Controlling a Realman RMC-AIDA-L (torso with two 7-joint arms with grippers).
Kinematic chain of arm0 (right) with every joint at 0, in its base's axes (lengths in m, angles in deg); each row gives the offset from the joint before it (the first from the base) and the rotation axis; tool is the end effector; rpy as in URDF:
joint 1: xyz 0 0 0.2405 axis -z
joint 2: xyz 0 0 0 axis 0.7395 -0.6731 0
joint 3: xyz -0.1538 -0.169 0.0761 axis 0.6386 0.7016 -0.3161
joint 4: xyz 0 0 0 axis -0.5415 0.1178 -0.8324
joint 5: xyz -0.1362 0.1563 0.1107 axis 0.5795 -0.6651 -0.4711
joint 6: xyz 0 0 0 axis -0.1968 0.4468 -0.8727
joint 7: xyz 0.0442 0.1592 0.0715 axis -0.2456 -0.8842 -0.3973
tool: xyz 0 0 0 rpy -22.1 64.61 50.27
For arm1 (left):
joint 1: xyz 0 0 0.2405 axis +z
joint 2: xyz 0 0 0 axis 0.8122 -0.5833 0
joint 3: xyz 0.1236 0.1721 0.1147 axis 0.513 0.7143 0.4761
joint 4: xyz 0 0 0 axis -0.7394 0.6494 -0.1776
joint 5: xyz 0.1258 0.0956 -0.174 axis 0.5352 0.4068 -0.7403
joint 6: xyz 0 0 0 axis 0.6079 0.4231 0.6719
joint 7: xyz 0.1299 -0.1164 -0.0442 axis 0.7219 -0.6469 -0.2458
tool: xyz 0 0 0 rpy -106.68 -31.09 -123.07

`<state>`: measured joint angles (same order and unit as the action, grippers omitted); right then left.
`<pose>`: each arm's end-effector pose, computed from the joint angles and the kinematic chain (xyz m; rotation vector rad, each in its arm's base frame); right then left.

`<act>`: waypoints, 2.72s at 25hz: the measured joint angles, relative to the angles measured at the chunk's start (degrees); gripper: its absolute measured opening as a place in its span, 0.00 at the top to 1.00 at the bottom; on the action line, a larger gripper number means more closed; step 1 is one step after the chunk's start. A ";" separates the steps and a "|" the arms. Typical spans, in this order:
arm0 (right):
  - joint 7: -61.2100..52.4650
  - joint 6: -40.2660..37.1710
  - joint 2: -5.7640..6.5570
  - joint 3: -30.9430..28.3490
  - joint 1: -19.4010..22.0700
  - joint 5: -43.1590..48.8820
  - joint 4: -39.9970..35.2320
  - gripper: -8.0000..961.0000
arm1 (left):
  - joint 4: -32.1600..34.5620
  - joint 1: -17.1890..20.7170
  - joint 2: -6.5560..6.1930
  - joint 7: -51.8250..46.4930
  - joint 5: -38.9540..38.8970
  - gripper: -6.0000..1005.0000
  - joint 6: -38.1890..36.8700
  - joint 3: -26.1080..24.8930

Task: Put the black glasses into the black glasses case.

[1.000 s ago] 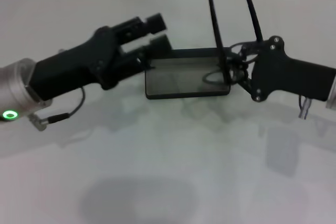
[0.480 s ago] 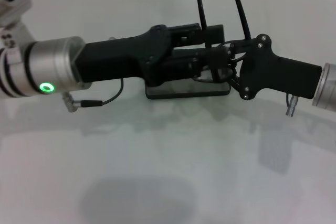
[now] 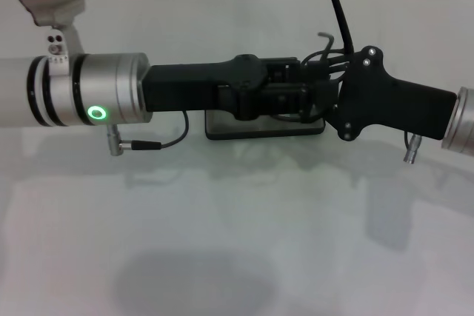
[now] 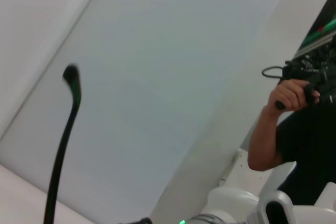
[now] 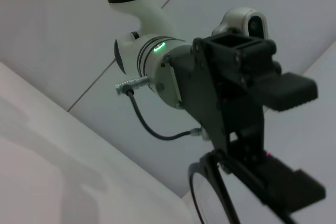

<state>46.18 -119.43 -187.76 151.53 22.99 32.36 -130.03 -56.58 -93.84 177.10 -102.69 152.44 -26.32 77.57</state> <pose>0.1591 0.3657 -0.0687 -2.3268 -0.7925 0.6663 -0.1494 0.3404 -0.0474 2.6112 0.7486 1.1732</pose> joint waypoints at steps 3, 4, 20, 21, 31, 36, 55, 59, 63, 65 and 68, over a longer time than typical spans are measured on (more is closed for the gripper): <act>0.32 -0.07 0.00 0.24 0.00 -0.01 -0.13 0.89 | 0.01 -0.33 0.28 -0.36 0.86 0.41 0.03 0.01; 0.44 -0.08 0.00 0.36 0.00 0.00 -0.15 0.89 | 0.03 -0.40 0.33 -0.48 1.18 0.41 0.03 0.02; 3.39 -8.00 0.57 0.15 3.22 0.23 -1.47 0.89 | 0.21 3.39 -0.62 1.57 2.36 0.41 5.78 -8.87; 3.27 -10.05 0.61 0.21 3.42 0.26 -1.49 0.89 | 0.21 3.41 -0.64 1.60 2.42 0.41 7.19 -8.84; -11.57 -21.92 0.30 1.76 -4.19 6.90 4.12 0.89 | 0.66 0.00 1.92 4.72 2.74 0.41 17.24 -7.81; -16.81 -22.25 0.10 1.83 -10.57 6.39 13.12 0.89 | 2.54 -0.11 3.08 8.05 2.88 0.41 15.33 -6.00; -21.36 -15.18 0.05 -0.71 -9.23 5.13 14.77 0.89 | 3.03 1.21 3.60 13.08 5.46 0.41 7.73 -5.88; -21.26 -14.33 -0.05 -0.37 -9.21 4.95 14.76 0.89 | 2.98 1.21 3.78 12.91 5.28 0.41 7.58 -6.12; -21.02 -14.65 -0.04 -0.17 -9.25 5.34 14.71 0.89 | 2.88 1.62 3.81 12.92 4.50 0.41 6.97 -7.75; -20.96 -14.79 -0.04 -0.16 -9.17 5.36 14.61 0.89 | 2.96 2.19 3.81 13.02 3.85 0.41 6.89 -8.55; -20.50 -16.08 0.09 -0.36 -8.78 5.31 14.43 0.89 | 2.99 2.95 3.61 13.29 3.47 0.41 7.13 -9.56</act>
<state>25.68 -135.51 -187.67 151.18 14.21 37.67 -115.60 -53.59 -90.89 180.70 -89.40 155.90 -19.19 68.01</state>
